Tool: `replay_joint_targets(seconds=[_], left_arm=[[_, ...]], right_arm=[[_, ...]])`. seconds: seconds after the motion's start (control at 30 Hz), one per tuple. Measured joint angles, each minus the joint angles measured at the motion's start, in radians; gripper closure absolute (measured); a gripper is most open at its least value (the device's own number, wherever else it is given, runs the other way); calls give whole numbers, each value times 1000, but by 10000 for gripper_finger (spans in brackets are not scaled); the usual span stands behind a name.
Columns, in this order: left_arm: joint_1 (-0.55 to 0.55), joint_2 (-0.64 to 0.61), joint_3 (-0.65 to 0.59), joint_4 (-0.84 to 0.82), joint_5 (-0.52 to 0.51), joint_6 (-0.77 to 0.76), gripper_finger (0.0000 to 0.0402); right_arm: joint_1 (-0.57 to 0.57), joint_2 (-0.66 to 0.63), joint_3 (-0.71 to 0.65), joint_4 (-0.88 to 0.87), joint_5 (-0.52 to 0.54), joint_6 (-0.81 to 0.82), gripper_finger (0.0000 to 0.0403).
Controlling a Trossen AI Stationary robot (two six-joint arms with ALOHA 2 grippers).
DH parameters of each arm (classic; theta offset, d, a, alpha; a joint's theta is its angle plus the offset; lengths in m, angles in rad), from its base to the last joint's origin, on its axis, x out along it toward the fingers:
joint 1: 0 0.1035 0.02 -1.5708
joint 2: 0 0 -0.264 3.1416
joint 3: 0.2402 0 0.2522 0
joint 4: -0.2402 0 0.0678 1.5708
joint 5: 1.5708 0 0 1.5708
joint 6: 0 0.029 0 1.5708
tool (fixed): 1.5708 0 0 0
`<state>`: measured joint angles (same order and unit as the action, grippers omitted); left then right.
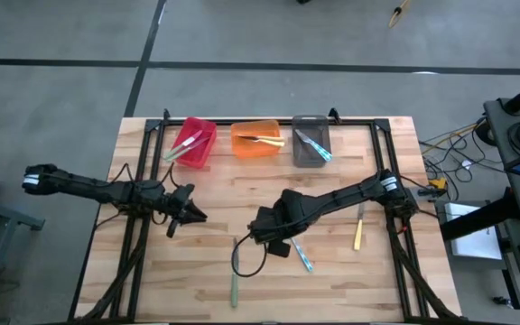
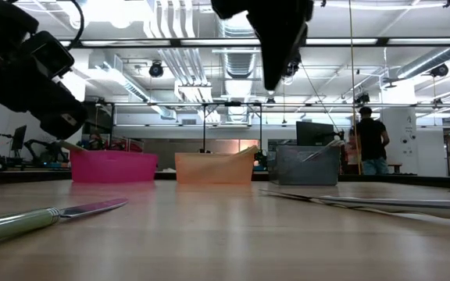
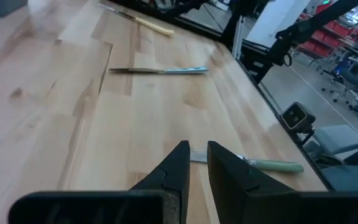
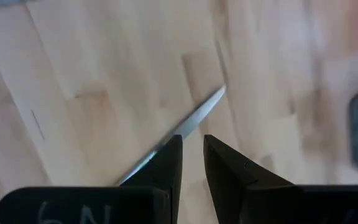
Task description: Sort silverware by color (type)
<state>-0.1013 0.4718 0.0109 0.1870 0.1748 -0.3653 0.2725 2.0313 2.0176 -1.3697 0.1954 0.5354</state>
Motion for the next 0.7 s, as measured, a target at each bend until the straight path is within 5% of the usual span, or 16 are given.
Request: replay_joint_targets(seconds=[0.43,0.7], left_arm=[[0,-123,-1,-56,-36,2,364],[0,-125,-1,-61,-52,-30,364]], right_arm=[[4,-17,-220,60,-187,194,347],[37,-148,-483,249,-244,283,353]])
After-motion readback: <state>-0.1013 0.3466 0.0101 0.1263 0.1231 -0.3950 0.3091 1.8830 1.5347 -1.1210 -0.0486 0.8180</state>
